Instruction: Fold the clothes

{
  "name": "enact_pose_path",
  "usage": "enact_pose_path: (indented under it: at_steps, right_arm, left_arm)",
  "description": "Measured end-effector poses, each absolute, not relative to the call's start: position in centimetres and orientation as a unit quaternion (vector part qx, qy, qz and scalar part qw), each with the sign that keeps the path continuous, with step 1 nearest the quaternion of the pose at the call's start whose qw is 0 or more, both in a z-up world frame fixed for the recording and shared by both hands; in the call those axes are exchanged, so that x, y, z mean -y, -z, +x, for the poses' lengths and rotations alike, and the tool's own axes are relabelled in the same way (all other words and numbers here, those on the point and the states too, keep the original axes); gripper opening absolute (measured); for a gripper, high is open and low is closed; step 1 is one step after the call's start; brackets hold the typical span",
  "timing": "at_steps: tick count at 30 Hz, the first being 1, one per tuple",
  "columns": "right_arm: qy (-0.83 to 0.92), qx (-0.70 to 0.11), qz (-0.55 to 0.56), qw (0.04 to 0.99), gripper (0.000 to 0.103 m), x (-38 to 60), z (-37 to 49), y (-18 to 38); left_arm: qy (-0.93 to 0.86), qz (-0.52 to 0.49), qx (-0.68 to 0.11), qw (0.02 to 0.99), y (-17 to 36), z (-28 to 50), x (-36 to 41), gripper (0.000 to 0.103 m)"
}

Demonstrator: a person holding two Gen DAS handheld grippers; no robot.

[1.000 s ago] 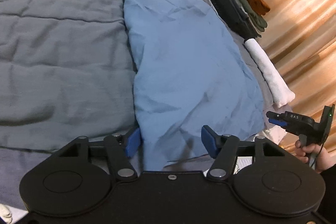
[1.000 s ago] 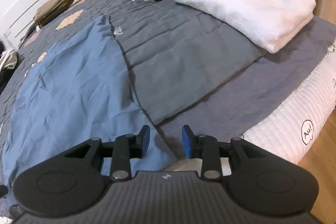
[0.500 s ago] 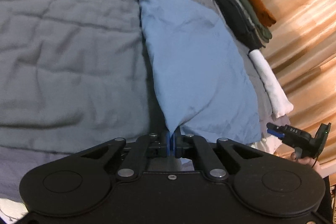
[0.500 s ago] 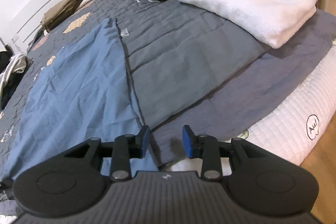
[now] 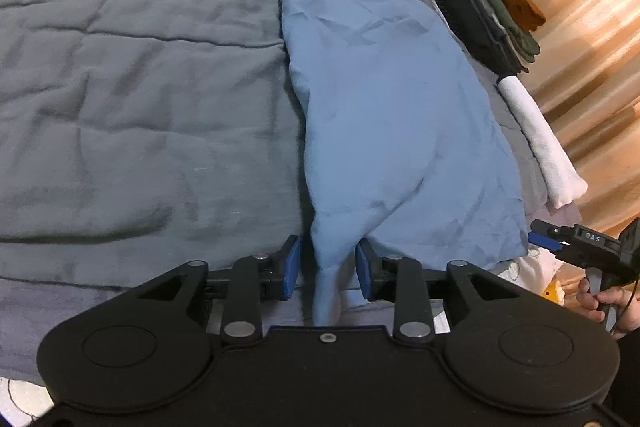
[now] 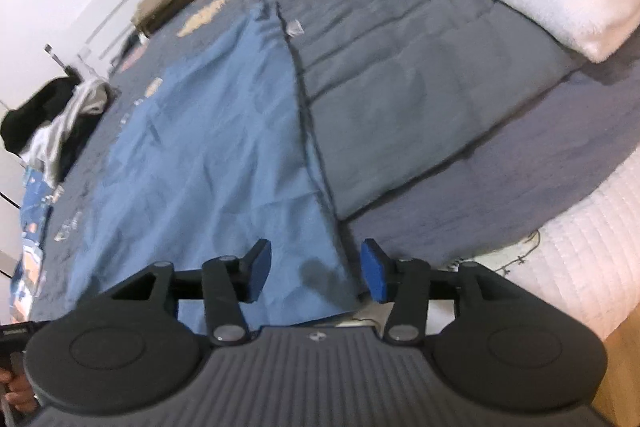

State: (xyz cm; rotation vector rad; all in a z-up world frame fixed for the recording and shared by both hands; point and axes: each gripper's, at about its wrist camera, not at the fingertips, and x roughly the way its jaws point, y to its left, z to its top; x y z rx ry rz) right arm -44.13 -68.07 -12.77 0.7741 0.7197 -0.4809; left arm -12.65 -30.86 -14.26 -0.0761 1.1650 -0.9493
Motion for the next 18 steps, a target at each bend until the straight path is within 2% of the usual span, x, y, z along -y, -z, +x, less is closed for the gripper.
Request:
enact_pose_path:
  at_steps: [8, 10, 15, 18]
  right_arm:
    - [0.200, -0.377, 0.342, 0.837, 0.060, 68.1, -42.4, 14.7]
    - [0.195, -0.368, 0.355, 0.837, 0.067, 68.3, -42.5, 14.9]
    - [0.168, -0.335, 0.415, 0.829, 0.069, 68.6, -43.1, 14.8]
    - [0.152, -0.350, 0.417, 0.825, 0.069, 68.3, -42.4, 15.4]
  left_arm:
    - [0.429, -0.018, -0.537, 0.726, 15.1, -13.3, 31.6, 0.030]
    - [0.430, -0.013, -0.535, 0.727, 15.2, -13.4, 31.6, 0.030]
    - [0.425, -0.013, -0.538, 0.728, 15.7, -13.4, 31.6, 0.030]
    - [0.424, -0.011, -0.538, 0.729, 15.7, -13.5, 31.6, 0.030]
